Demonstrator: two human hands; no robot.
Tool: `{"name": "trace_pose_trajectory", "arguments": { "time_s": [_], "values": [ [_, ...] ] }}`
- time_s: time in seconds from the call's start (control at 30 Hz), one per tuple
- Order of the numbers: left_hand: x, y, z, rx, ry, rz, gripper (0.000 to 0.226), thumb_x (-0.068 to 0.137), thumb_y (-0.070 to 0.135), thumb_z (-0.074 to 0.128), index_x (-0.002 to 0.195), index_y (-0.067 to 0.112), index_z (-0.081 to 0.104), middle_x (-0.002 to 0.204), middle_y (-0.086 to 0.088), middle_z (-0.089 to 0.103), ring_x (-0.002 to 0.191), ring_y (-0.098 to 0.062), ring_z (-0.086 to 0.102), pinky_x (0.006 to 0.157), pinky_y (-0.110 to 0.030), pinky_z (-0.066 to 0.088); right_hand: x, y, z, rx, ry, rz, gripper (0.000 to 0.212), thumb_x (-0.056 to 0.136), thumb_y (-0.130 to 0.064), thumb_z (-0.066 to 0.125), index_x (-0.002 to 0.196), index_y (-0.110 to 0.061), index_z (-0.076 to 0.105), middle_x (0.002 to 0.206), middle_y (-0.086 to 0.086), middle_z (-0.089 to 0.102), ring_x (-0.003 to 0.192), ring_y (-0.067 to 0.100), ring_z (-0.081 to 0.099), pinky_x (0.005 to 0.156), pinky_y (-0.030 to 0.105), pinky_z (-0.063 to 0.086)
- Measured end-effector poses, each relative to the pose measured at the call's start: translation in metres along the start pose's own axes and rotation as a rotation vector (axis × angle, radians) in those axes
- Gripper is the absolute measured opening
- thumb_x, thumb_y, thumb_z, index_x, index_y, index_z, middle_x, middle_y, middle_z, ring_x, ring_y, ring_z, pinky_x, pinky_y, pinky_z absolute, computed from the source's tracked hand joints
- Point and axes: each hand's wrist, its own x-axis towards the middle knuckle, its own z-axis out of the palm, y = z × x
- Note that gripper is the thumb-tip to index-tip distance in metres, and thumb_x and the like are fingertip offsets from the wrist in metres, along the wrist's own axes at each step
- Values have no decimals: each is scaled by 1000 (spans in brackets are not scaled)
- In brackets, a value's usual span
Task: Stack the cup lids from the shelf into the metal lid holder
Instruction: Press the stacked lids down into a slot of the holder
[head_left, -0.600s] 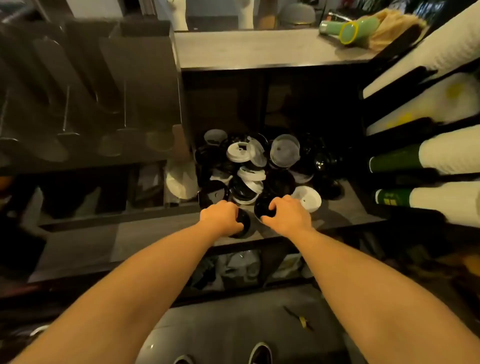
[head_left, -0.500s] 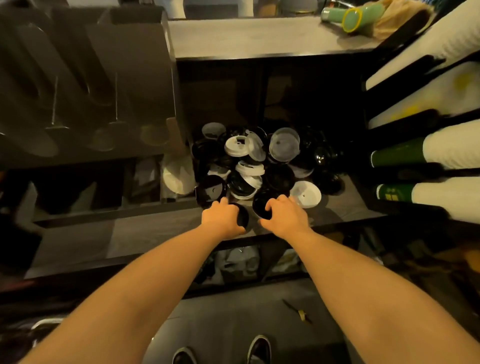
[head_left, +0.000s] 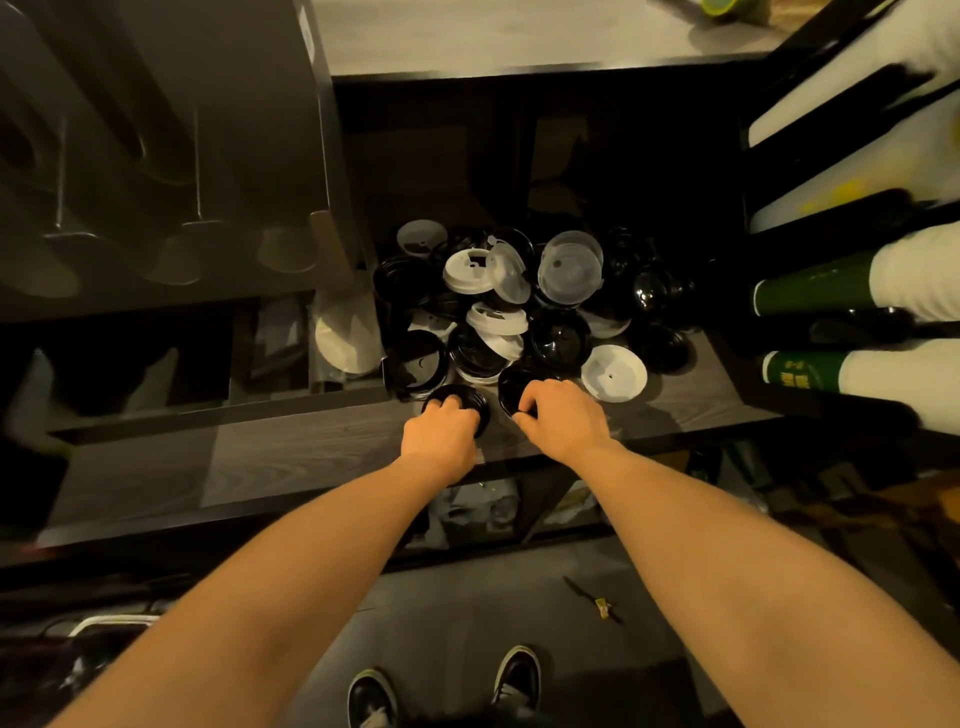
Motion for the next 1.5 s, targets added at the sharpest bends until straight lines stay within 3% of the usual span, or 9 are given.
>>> {"name": "trace_pose_trajectory", "arguments": {
  "time_s": [0.33, 0.63, 0.83, 1.0, 1.17, 1.27, 1.37, 1.43, 1.5],
  "values": [
    [-8, -3, -10, 40, 131, 146, 13, 99, 19, 47, 105, 10, 55, 107, -8, 60, 99, -31, 57, 66, -38, 36, 2, -9, -6, 90, 157, -54, 12, 97, -27, 57, 103, -16, 58, 95, 0, 60, 92, 23, 54, 74, 37, 46],
    [-27, -19, -30, -115, 199, 119, 12, 89, 23, 56, 95, 13, 51, 94, -6, 62, 87, -31, 60, 68, -39, 48, -9, -22, -4, 121, 263, -44, 11, 97, -27, 58, 99, -16, 57, 89, -1, 56, 84, 21, 53, 66, 33, 40],
    [-41, -47, -48, -640, 285, -82, 11, 87, 17, 58, 90, 11, 50, 81, -7, 58, 74, -26, 55, 67, -43, 49, -14, -40, -13, 199, 288, -10, 12, 98, -27, 55, 98, -15, 56, 89, 2, 60, 79, 22, 55, 63, 31, 35],
    [-56, -62, -87, -1316, 277, -362, 16, 99, 7, 38, 106, 8, 52, 96, -5, 49, 82, -22, 50, 52, -40, 53, -13, -80, -29, 354, 339, -17, 16, 100, -26, 47, 107, -17, 58, 103, 3, 60, 89, 27, 58, 72, 39, 47],
    [-78, -91, -118, -1450, 372, -410, 19, 100, 17, 38, 106, 14, 55, 103, -9, 54, 87, -22, 54, 51, -30, 45, -9, -117, -47, 516, 302, -55, 32, 102, -18, 39, 125, -26, 61, 101, 6, 62, 85, 23, 58, 73, 35, 46],
    [-88, -107, -132, -1334, 464, -302, 19, 102, 16, 40, 111, 20, 56, 103, -5, 58, 85, -20, 58, 64, -37, 52, -6, -141, -62, 617, 172, -30, 33, 103, -12, 37, 110, -19, 68, 79, -1, 59, 65, 12, 51, 58, 26, 39],
    [-98, -121, -146, -1304, 561, -205, 27, 103, 12, 40, 112, 24, 62, 111, -1, 62, 105, -21, 61, 91, -44, 56, -6, -168, -78, 737, 51, 63, 33, 101, -19, 38, 101, -27, 70, 97, 2, 63, 81, 16, 53, 64, 31, 48],
    [-104, -125, -154, -1297, 579, -195, 28, 104, 11, 41, 108, 23, 65, 109, 1, 62, 110, -22, 59, 95, -48, 54, -12, -183, -87, 812, -4, 121, 31, 102, -34, 41, 106, -26, 71, 110, 8, 60, 93, 21, 50, 70, 35, 44],
    [-107, -127, -158, -1321, 578, -173, 25, 102, 11, 46, 103, 27, 64, 109, 2, 62, 110, -22, 59, 95, -48, 55, -21, -192, -93, 855, -48, 113, 38, 101, -48, 45, 117, -22, 69, 94, 0, 57, 84, 16, 49, 66, 31, 42]
  ]
}}
